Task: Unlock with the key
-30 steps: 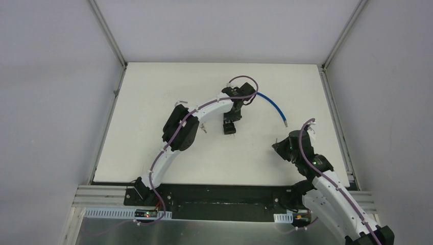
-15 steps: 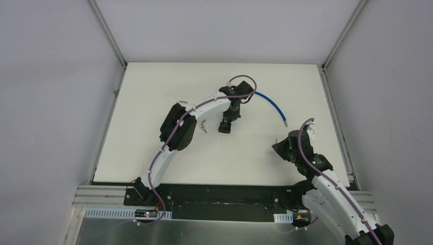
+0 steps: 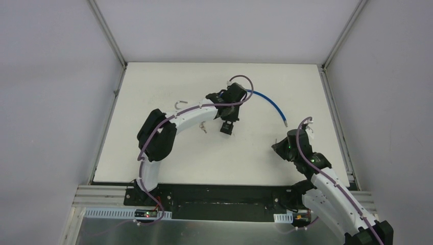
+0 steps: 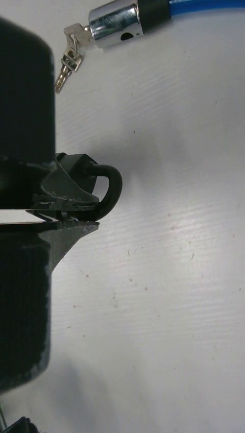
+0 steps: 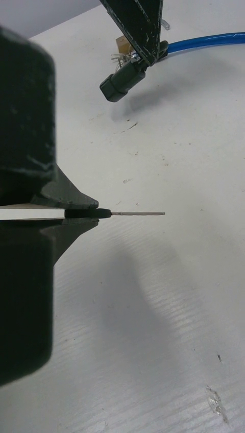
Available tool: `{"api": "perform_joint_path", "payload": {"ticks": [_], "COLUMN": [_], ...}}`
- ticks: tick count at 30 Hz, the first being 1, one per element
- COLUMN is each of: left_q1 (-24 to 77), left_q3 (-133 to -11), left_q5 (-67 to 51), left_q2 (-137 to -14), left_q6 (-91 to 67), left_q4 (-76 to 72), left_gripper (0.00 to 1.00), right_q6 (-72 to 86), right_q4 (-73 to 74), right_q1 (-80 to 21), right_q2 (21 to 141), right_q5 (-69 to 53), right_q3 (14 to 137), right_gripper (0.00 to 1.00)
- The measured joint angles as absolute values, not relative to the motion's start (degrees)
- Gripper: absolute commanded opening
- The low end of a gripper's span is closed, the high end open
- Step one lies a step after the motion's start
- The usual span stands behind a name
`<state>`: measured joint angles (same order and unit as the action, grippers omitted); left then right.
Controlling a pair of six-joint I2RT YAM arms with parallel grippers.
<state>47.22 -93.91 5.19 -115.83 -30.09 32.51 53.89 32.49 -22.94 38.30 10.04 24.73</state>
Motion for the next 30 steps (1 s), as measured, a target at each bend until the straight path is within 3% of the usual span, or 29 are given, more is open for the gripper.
{"api": "perform_joint_path", "payload": {"ticks": [7,30], "left_q1": [48.9,50.81], "left_q3": [-81.89,-56.75], "left_q5": [2.46,-13.89], "left_q2": [-110.39,-109.03], "left_q6": [-25.17,-16.6], "left_q4": [16.32,-39.13], "left_gripper": [0.0,0.0], "right_q6": [53.89,53.19], "right_q4": [32.01,30.09], "right_q1": [-22.9,-22.68], "right_q2": [39.09,44.6], "right_q5": [10.04,10.11], "right_q3": [24.73,26.79], "right_gripper": [0.0,0.0]}}
